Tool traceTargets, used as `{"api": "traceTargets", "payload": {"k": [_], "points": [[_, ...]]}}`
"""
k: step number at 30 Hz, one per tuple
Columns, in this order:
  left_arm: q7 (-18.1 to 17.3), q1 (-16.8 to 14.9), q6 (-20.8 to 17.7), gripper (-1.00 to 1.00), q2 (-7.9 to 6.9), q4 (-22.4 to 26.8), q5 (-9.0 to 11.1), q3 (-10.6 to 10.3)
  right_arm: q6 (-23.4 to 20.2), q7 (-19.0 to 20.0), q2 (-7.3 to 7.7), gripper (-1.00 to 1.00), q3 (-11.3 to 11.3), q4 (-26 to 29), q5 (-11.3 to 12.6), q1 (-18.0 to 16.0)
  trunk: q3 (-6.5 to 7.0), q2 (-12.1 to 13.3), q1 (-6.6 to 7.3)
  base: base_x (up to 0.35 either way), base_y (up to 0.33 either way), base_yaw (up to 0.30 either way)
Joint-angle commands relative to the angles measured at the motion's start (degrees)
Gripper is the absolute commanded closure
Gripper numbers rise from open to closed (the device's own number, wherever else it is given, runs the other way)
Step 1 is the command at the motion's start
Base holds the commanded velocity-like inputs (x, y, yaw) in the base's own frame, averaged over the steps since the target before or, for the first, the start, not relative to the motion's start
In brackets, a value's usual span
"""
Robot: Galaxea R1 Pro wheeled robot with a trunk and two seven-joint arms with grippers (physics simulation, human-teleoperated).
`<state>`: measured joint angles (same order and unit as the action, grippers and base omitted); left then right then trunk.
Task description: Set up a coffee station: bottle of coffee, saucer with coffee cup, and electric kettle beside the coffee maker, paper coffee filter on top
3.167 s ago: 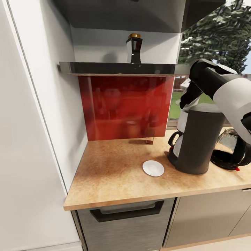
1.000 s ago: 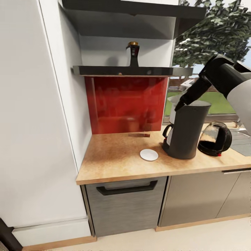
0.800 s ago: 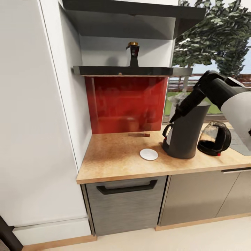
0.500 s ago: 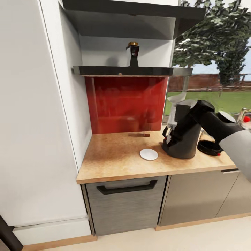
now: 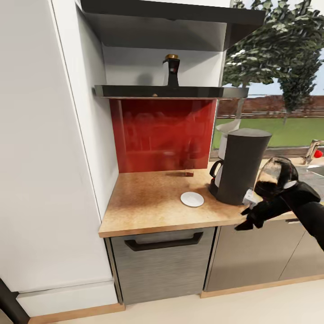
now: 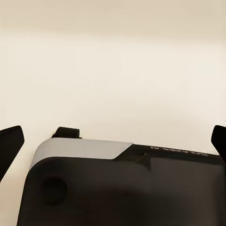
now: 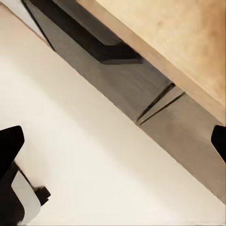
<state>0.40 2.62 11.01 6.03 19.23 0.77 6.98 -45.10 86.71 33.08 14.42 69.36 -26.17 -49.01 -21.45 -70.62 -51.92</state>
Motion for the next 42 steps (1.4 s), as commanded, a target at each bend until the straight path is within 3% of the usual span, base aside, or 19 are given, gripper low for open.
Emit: {"api": "traceTargets", "payload": {"k": [1, 5, 6, 11, 13, 14, 15, 16, 17, 19, 21, 22, 25, 26, 27, 29, 34, 38, 42], "points": [[0.0, 0.0, 0.1, -1.0, 0.04, 0.1, 0.1, 0.1, 0.0, 0.4, 0.86, -1.0, -1.8, -0.1, -0.4, 3.3, -0.05, 0.0, 0.0, 0.0, 0.0, 0.0], [0.1, 0.0, 0.1, -1.0, 0.11, 0.3, 0.2, 0.3, 4.0, 0.0, 2.19, -1.0, -8.6, -1.2, -0.5, 15.3, -0.05, 0.0, 0.0, 0.0, 0.0, 0.0], [0.1, 0.0, 0.0, -1.0, 0.16, 0.4, 0.4, 0.7, 6.0, -0.1, 2.37, -1.0, -11.6, -2.3, -0.5, 19.3, -0.05, 0.0, 0.0, 0.0, 0.0, 0.0], [0.1, 0.0, 0.0, -1.0, 0.25, 0.5, 1.1, 2.1, 13.2, -1.9, 2.48, -1.0, -21.0, -8.1, -0.5, 27.6, -0.05, 0.0, 0.0, 0.0, 0.0, 0.0], [0.1, 0.0, 0.0, -1.0, 0.28, 0.7, 2.8, 3.7, 21.8, -3.3, 2.52, -1.0, -28.5, -16.7, -0.5, 31.4, -0.05, 0.0, 0.0, 0.0, 0.0, 0.0], [0.1, 0.0, 0.0, -1.0, 0.28, 0.8, 3.4, 4.1, 24.2, -3.5, 2.56, -1.0, -30.3, -19.4, -0.5, 32.0, -0.05, 0.0, 0.0, 0.0, 0.0, 0.0], [0.0, 0.0, 0.0, -1.0, 0.29, 1.6, 5.4, 5.2, 32.5, -3.9, 2.62, -1.0, -36.1, -28.3, -0.5, 33.1, -0.05, 0.0, 0.0, 0.0, 0.0, 0.0], [0.0, 0.0, -0.1, -1.0, 0.29, 1.9, 6.1, 5.4, 35.6, -4.1, 2.63, -1.0, -37.8, -31.2, -0.5, 33.4, -0.05, 0.0, 0.0, 0.0, 0.0, 0.0], [0.0, 0.0, -0.1, -1.0, 0.3, 3.1, 8.2, 5.9, 44.2, -5.4, 2.66, -1.0, -41.1, -39.4, -0.5, 33.9, -0.05, 0.0, 0.0, 0.0, 0.0, 0.0], [0.0, 0.0, -0.1, -1.0, 0.32, 4.5, 10.0, 6.1, 49.7, -8.9, 2.59, -1.0, -42.8, -45.5, -0.4, 34.1, -0.05, 0.0, 0.0, 0.0, 0.0, 0.0], [0.0, 0.0, -0.2, -1.0, 0.33, 5.4, 11.1, 6.2, 51.8, -12.3, 2.48, -1.0, -43.5, -48.3, -0.4, 34.2, -0.05, 0.0, 0.0, 0.0, 0.0, 0.0], [0.0, 0.0, -0.2, -1.0, 0.35, 6.0, 11.8, 6.3, 53.2, -16.4, 2.35, -1.0, -44.0, -50.8, -0.4, 34.3, -0.05, 0.0, 0.0, 0.0, 0.0, 0.0], [-0.1, 0.0, -0.2, -1.0, 0.37, 6.5, 12.5, 6.3, 54.5, -22.9, 2.2, -1.0, -44.3, -54.7, -0.3, 34.4, -0.05, 0.0, 0.0, 0.0, 0.0, 0.0], [-0.2, 0.0, -0.2, -1.0, 0.38, 6.8, 12.8, 6.3, 55.0, -27.0, 2.12, -1.0, -44.5, -57.1, -0.2, 34.4, -0.05, 0.0, 0.0, 0.0, 0.0, 0.0], [-0.2, 0.0, -0.1, -1.0, 0.38, 6.8, 13.0, 6.4, 55.5, -33.6, 1.89, -1.0, -44.7, -60.1, -0.1, 34.4, -0.05, 0.0, 0.0, 0.0, 0.0, 0.0], [-0.2, 0.0, -0.1, -1.0, 0.39, 6.7, 13.1, 6.5, 55.7, -36.9, 1.72, -1.0, -44.8, -61.4, 0.0, 34.4, -0.05, 0.0, 0.0, 0.0, 0.0, 0.0], [-0.2, 0.0, -0.1, -1.0, 0.37, 6.8, 13.1, 6.5, 55.8, -39.0, 1.68, -1.0, -44.9, -62.1, 0.3, 34.4, -0.05, 0.0, 0.0, 0.0, 0.0, 0.0], [-0.2, 0.0, -0.1, -1.0, 0.39, 6.8, 13.1, 6.4, 55.7, -39.2, 1.8, -1.0, -45.1, -62.1, 3.2, 34.4, -0.05, 0.0, 0.0, 0.0, 0.0, 0.0], [-0.2, 0.0, -0.2, -1.0, 0.39, 6.9, 13.1, 6.3, 55.7, -39.3, 1.88, -1.0, -45.1, -62.1, 3.7, 34.4, -0.04, 0.0, 0.0, 0.0, -0.054, -0.014]]}}
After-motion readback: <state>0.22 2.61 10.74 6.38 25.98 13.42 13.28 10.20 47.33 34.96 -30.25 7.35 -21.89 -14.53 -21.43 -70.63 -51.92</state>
